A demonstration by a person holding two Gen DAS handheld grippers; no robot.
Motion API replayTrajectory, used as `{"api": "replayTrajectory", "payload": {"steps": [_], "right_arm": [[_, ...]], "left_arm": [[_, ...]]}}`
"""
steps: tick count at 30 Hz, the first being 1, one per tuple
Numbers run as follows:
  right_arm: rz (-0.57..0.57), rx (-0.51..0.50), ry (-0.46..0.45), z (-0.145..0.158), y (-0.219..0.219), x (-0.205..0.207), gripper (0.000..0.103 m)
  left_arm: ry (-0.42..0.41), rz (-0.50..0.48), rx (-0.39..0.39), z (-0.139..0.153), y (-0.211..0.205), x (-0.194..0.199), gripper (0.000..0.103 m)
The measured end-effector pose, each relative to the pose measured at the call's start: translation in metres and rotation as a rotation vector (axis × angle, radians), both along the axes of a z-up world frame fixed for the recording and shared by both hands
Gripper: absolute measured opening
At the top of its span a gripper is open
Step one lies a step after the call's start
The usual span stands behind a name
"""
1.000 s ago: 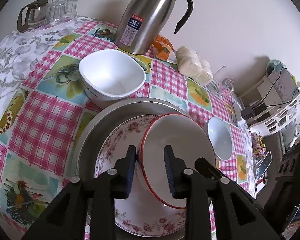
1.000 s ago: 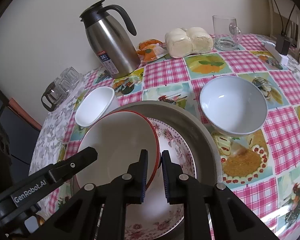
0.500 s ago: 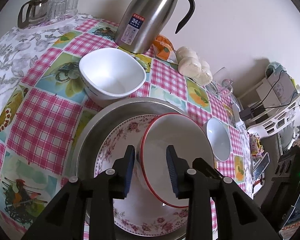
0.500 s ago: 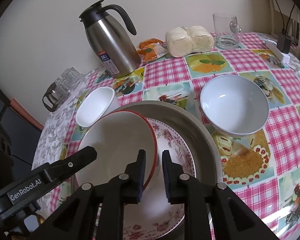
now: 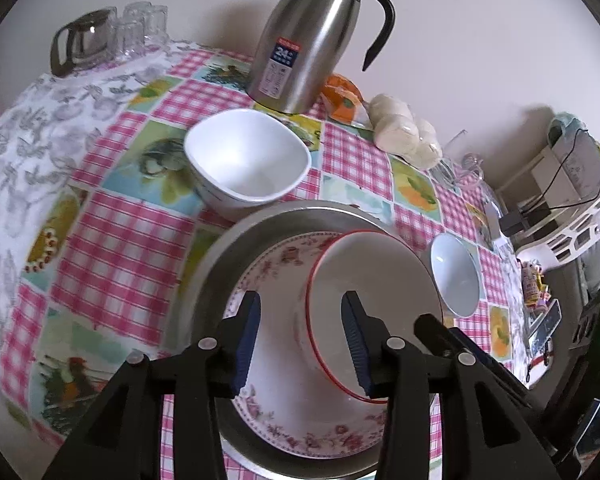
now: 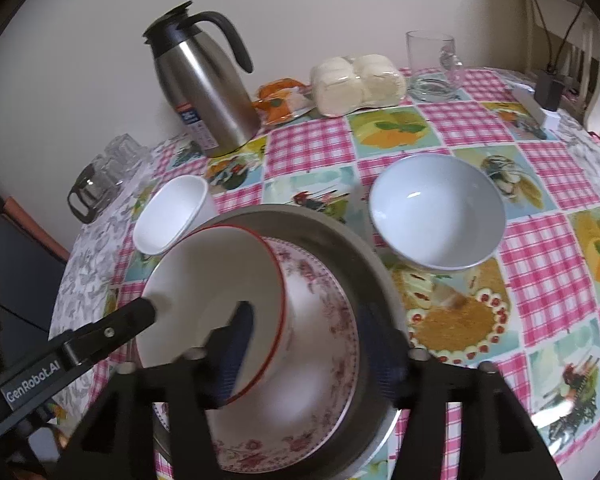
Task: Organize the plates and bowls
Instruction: 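Lower the red-rimmed bowl onto the plate in the basin and open the right gripper, then move the right gripper to the white square bowl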
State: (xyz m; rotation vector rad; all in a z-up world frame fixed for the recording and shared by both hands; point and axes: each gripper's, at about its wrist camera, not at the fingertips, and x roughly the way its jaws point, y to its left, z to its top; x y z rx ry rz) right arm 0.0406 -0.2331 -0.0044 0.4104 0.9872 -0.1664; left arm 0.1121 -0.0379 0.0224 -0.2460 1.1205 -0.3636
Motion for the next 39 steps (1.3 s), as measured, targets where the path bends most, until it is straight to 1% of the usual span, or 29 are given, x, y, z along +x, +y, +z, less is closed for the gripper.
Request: {"api": "replayTrajectory", "payload": {"steps": [1,3,4,7,9,11,12,13,14,16,20,22,23,28,35,39], "right_arm": [[-0.001,0.001,-0.003,0.001,-0.001,0.000,0.065],[-0.002,-0.004,-0.002,0.002,-0.002,-0.001,0.070],[-0.003,-0.009,0.001,0.002,-0.002,-0.001,0.071],[-0.005,-0.014,0.009,0.002,-0.003,-0.001,0.076],[-0.005,-0.022,0.010,0.002,-0.003,-0.002,0.081],[-0.006,-0.035,0.005,0.003,-0.003,-0.002,0.090],[-0.006,-0.038,0.002,0.004,-0.003,-0.002,0.090],[-0.007,-0.041,-0.001,0.004,-0.003,-0.002,0.093],[-0.006,-0.044,-0.004,0.005,-0.002,-0.002,0.098],[-0.007,-0.051,-0.009,0.006,-0.002,-0.003,0.103],[-0.003,-0.055,-0.010,0.006,-0.002,-0.002,0.103],[-0.001,-0.057,-0.010,0.006,-0.001,-0.003,0.103],[0.002,-0.059,-0.009,0.006,-0.001,-0.003,0.103],[0.003,-0.064,-0.012,0.008,0.001,-0.003,0.103],[0.007,-0.072,-0.022,0.010,0.004,-0.004,0.103],[0.007,-0.072,-0.035,0.012,0.004,-0.007,0.103]], "left_arm": [[-0.004,0.007,0.004,0.002,0.002,-0.001,0.053],[-0.011,0.019,0.021,0.005,0.005,-0.001,0.062],[-0.014,0.028,0.034,0.006,0.006,-0.002,0.064],[-0.009,0.053,0.057,0.006,0.011,-0.001,0.066],[-0.003,0.073,0.090,0.003,0.013,0.001,0.066],[0.008,0.092,0.102,0.000,0.017,0.002,0.066],[0.012,0.100,0.102,-0.001,0.018,0.003,0.067],[0.014,0.111,0.108,-0.002,0.021,0.003,0.069],[0.014,0.117,0.112,-0.002,0.022,0.003,0.071],[0.006,0.124,0.126,-0.002,0.024,0.004,0.077],[0.003,0.130,0.135,-0.002,0.025,0.004,0.080],[-0.003,0.133,0.143,-0.002,0.024,0.004,0.087],[-0.007,0.134,0.147,-0.001,0.024,0.004,0.088],[-0.063,0.156,0.195,0.002,0.025,0.002,0.095],[-0.090,0.171,0.176,0.005,0.030,0.004,0.096],[-0.123,0.182,0.157,0.007,0.035,0.008,0.097]]}}
